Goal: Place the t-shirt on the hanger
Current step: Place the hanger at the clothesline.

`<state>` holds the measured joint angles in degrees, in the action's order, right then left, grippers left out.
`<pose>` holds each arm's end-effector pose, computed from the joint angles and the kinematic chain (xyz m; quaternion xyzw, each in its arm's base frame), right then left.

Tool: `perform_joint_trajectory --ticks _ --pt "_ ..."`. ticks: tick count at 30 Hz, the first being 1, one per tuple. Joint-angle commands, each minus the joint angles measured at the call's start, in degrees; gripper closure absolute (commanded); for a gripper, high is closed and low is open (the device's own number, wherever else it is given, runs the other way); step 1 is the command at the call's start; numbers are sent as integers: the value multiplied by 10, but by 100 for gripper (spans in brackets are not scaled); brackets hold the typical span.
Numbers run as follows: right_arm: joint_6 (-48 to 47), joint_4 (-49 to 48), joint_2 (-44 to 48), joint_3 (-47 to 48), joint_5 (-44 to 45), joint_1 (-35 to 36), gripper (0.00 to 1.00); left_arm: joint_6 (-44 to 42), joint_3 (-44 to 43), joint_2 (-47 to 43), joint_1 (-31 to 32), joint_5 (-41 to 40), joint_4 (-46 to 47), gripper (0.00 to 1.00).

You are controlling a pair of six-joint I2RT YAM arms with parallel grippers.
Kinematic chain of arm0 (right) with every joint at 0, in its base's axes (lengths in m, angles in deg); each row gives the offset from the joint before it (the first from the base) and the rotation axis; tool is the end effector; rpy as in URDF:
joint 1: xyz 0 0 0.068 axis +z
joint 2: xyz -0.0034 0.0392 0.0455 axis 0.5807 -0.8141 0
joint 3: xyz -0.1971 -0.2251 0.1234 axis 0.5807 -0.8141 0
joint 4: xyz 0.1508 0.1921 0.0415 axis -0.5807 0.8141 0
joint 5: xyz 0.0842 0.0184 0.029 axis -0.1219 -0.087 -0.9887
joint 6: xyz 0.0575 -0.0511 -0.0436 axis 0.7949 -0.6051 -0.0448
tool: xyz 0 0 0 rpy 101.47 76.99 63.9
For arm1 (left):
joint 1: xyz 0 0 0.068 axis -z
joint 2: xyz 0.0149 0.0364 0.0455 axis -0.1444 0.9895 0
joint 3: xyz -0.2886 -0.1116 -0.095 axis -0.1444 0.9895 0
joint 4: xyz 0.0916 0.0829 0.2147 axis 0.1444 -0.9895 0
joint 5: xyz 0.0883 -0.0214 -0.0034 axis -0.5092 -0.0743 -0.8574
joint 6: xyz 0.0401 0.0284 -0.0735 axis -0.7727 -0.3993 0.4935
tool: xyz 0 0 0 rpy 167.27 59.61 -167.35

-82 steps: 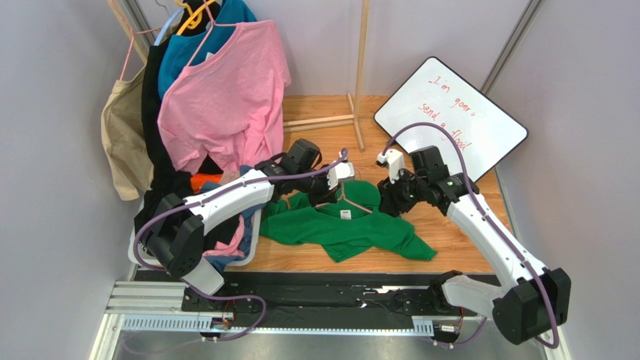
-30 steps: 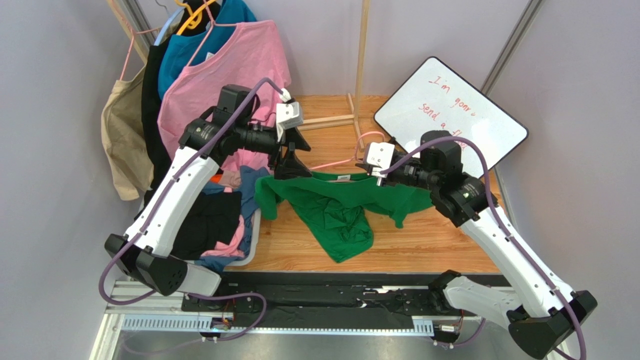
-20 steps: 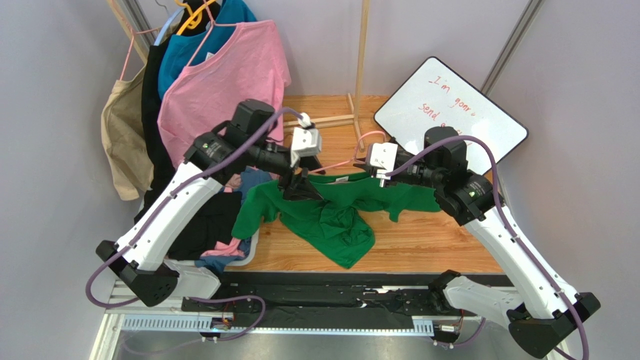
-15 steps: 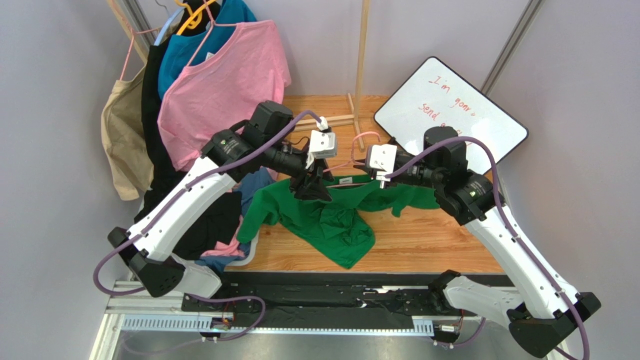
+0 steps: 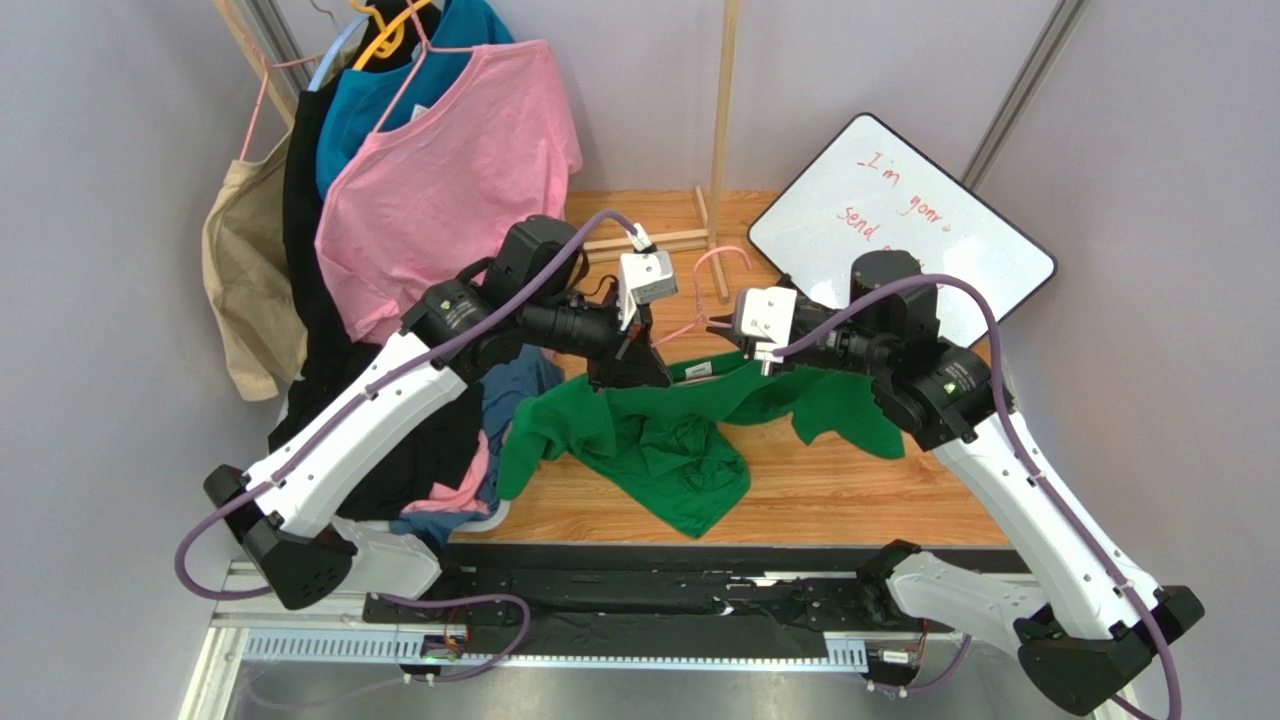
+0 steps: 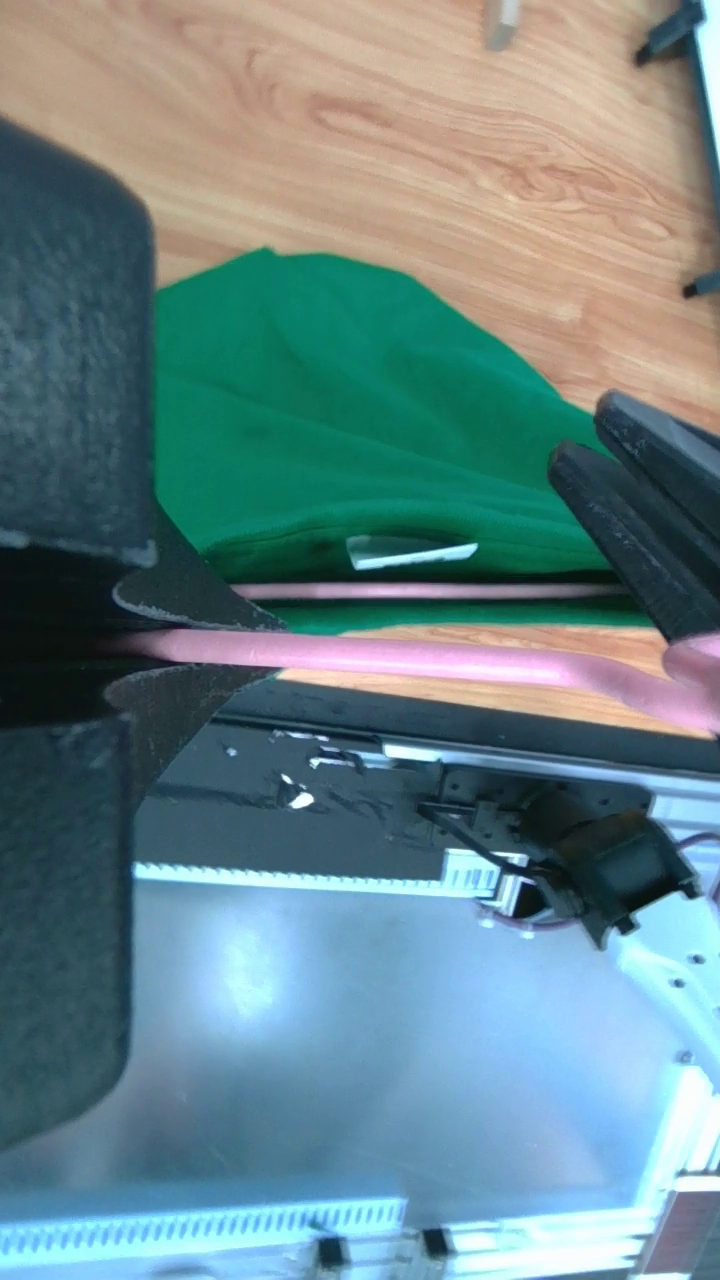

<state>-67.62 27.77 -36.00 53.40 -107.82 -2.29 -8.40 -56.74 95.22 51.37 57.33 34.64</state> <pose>0.1416 0.1468 0.4492 -0.6327 0.4822 0.1799 0.5786 0.1668 -0.2263 0.4506 0.4926 0.6879 -0.4310 0.3136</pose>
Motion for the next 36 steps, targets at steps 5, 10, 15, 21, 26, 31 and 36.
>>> perform_joint_trajectory --ticks 5,10,15,21,26,31,36 --pt "57 -84 6 32 48 4 5 181 -10 -35 -19 -105 58 100" --pt "87 -94 38 21 118 4 0 224 -33 -28 -103 -148 70 100" --pt "122 -93 73 11 197 4 0 213 -113 2 -170 -224 43 100" --pt "149 -90 133 -22 290 4 0 156 -262 72 -183 -347 14 100" --pt "173 -73 152 -12 322 3 0 141 -448 193 -192 -379 35 100" --pt "179 -52 152 -1 335 3 0 157 -593 302 -193 -374 6 100" --pt "188 -44 158 -7 338 3 0 163 -486 278 -198 -361 73 100"
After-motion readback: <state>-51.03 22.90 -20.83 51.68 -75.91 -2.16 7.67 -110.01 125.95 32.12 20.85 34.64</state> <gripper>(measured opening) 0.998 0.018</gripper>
